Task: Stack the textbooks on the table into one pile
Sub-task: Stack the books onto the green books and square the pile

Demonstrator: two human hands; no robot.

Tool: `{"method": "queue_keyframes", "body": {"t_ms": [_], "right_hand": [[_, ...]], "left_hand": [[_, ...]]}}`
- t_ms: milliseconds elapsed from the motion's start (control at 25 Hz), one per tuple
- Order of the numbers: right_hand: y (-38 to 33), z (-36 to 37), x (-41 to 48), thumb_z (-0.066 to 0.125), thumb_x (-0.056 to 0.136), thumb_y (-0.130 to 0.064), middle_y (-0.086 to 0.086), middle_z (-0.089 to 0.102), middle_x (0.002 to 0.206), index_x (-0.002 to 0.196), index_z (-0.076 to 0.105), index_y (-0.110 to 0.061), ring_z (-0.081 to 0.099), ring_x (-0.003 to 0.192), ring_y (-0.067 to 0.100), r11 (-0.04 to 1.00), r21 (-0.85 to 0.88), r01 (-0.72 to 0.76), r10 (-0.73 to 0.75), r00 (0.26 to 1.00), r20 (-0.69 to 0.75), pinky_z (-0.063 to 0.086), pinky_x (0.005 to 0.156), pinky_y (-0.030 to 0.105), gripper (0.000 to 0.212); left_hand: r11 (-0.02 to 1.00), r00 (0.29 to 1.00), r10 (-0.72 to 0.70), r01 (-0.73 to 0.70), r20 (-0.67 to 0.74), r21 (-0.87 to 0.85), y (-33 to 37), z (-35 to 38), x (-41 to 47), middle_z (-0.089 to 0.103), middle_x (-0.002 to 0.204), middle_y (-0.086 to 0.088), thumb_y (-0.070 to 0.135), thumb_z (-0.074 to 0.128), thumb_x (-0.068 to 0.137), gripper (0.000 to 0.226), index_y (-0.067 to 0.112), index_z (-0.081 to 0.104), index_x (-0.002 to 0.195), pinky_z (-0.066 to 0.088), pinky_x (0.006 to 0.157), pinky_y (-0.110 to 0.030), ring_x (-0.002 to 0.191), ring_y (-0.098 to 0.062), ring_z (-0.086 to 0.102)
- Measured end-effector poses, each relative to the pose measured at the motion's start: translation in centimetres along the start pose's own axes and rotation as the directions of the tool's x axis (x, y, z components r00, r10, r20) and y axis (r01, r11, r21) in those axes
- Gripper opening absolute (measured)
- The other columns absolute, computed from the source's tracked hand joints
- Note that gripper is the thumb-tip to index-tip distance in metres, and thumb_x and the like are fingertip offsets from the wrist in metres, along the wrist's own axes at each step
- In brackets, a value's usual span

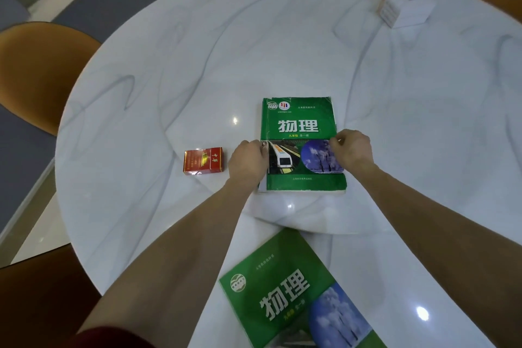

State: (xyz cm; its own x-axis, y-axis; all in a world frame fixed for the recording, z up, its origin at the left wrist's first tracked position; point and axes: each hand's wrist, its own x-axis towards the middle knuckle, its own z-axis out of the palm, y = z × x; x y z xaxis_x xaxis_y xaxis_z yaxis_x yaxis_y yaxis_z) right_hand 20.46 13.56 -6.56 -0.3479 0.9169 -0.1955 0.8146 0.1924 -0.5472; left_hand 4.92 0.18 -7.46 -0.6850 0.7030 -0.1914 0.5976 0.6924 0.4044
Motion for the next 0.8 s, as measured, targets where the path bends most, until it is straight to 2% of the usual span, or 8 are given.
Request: {"method": "queue_keyframes", "body": {"t_ms": [160,280,400,480,600,800], "right_hand": [[-0.4,-1.0,-3.0,0.051,0.092,-0.020,0.017,0.068,0.114,0.117,0.064,-0.006,0.064,0.101,0.032,0.977,-0.068,0.200,-0.193,0.977,0.093,0.051,0.089,0.035,0.031],[-0.4,-1.4,-5.9,0.052,0.091,-0.021,0.017,0.068,0.108,0.110,0.066,-0.007,0.063,0.096,0.034,0.926,-0.166,0.338,-0.318,0.939,0.133,0.051,0.083,0.035,0.027],[0.1,-1.6,-8.6,0.052,0.090,-0.020,0.017,0.066,0.100,0.103,0.066,-0.007,0.061,0.087,0.034,0.884,-0.185,0.429,-0.398,0.899,0.180,0.049,0.076,0.034,0.024],[0.8,-1.4,-10.6,0.051,0.091,-0.021,0.016,0.065,0.101,0.106,0.065,-0.008,0.059,0.086,0.031,0.859,-0.198,0.471,-0.435,0.878,0.201,0.048,0.076,0.034,0.025],[1.8,-0.7,-13.6,0.050,0.093,-0.023,0.014,0.064,0.111,0.118,0.062,-0.008,0.059,0.103,0.031,0.810,-0.241,0.535,-0.485,0.842,0.237,0.048,0.084,0.036,0.032],[4.1,1.4,-17.5,0.045,0.095,-0.028,0.013,0.059,0.122,0.127,0.055,-0.011,0.055,0.113,0.030,0.761,-0.351,0.545,-0.429,0.829,0.359,0.047,0.091,0.036,0.038]], "left_hand": [[0.991,0.993,0.105,-0.100,-0.052,0.086,-0.3,-1.6,-2.8,0.063,0.108,-0.016,0.026,0.044,0.096,0.033,0.006,0.063,0.113,0.053,0.075,-0.039,0.098,-0.031,0.062],[0.983,0.985,0.151,-0.141,-0.078,0.117,-0.6,-2.3,-5.4,0.065,0.106,-0.016,0.023,0.045,0.094,0.030,0.005,0.063,0.110,0.055,0.075,-0.039,0.096,-0.031,0.062],[0.983,0.982,0.165,-0.156,-0.090,0.102,-1.0,-2.6,-8.4,0.064,0.105,-0.016,0.022,0.045,0.094,0.030,0.004,0.062,0.111,0.055,0.074,-0.040,0.094,-0.031,0.062],[0.981,0.983,0.169,-0.162,-0.069,0.103,-1.5,-2.3,-10.6,0.064,0.106,-0.015,0.022,0.044,0.095,0.031,0.006,0.061,0.114,0.054,0.074,-0.040,0.094,-0.030,0.062],[0.984,0.986,0.153,-0.145,-0.071,0.108,-2.4,-1.8,-14.1,0.064,0.107,-0.013,0.023,0.042,0.095,0.032,0.008,0.060,0.118,0.053,0.076,-0.039,0.097,-0.029,0.061],[0.997,0.999,0.048,-0.046,-0.025,0.054,-4.7,0.2,-19.7,0.062,0.113,-0.012,0.023,0.043,0.095,0.032,0.009,0.058,0.120,0.052,0.079,-0.038,0.103,-0.028,0.059]]}}
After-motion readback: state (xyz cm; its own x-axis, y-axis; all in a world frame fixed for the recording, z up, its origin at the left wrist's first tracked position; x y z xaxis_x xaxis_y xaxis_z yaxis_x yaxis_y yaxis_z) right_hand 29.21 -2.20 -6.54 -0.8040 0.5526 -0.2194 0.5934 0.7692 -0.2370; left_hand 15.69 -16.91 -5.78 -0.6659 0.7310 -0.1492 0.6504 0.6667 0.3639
